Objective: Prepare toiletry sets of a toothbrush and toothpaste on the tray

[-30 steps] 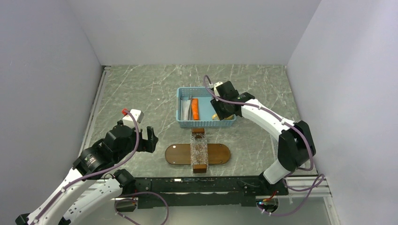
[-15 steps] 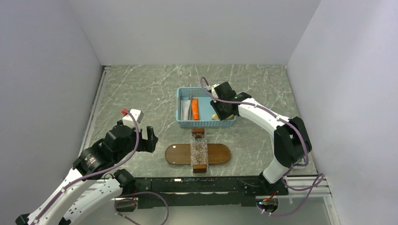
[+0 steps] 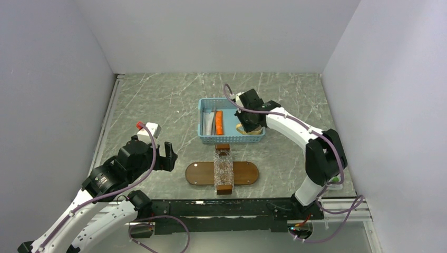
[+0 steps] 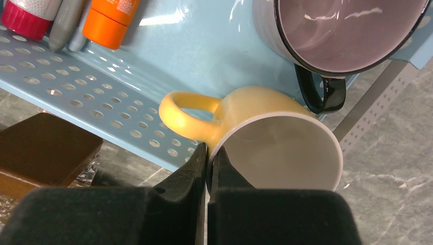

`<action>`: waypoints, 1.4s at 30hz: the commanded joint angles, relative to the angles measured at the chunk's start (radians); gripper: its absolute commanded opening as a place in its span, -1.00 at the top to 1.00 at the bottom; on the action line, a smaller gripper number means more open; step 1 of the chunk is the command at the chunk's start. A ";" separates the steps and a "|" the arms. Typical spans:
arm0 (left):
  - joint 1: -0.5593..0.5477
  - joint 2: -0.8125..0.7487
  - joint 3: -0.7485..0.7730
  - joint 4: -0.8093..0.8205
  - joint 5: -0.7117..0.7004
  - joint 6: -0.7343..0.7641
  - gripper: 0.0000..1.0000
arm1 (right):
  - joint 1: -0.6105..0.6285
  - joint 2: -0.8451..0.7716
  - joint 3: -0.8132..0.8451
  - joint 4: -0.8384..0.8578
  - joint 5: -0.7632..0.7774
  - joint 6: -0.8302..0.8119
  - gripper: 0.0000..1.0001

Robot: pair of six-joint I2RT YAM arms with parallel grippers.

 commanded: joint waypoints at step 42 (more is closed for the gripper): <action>0.034 -0.130 0.025 -0.060 -0.248 -0.110 -0.99 | 0.608 -0.052 0.457 -0.224 0.118 0.162 1.00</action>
